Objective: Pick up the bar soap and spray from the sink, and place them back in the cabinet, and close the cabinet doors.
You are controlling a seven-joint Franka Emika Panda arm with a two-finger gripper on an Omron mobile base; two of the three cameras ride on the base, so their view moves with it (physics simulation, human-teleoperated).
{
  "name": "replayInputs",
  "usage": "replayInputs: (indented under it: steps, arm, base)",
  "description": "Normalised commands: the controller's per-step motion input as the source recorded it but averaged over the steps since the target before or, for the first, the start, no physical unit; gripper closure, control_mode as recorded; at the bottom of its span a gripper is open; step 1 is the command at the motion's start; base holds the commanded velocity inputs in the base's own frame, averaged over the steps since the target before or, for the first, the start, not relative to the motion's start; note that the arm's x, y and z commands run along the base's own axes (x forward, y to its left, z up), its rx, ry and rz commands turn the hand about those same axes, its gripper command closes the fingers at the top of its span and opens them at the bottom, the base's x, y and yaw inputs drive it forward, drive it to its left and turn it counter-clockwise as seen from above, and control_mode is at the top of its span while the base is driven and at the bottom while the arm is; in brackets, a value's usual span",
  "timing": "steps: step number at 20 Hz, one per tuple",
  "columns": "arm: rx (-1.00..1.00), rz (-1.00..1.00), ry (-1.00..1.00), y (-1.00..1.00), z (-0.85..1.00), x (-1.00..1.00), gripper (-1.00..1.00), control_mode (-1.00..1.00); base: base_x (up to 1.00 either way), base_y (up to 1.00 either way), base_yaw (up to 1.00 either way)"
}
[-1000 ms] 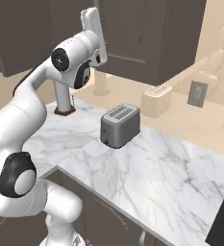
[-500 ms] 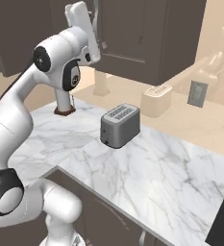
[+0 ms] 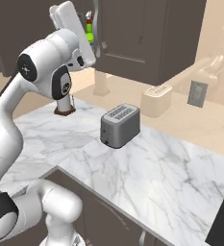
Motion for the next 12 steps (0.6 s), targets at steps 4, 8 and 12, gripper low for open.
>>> replayInputs:
  steps: [4, 8, 12]
  arm:
    - [-0.11, 0.0, 0.0, 0.01, 0.03, -0.58, -1.0, -1.0]
    - [-0.14, 0.0, 0.0, 0.08, 0.06, -0.56, -1.0, -1.0]
    - [-0.16, 0.0, 0.0, 0.16, 0.04, -0.56, -1.0, -1.0]
  base:
    - [0.0, 0.0, 0.0]
    - [0.0, 0.0, 0.0]
    - [0.0, 0.0, 0.0]
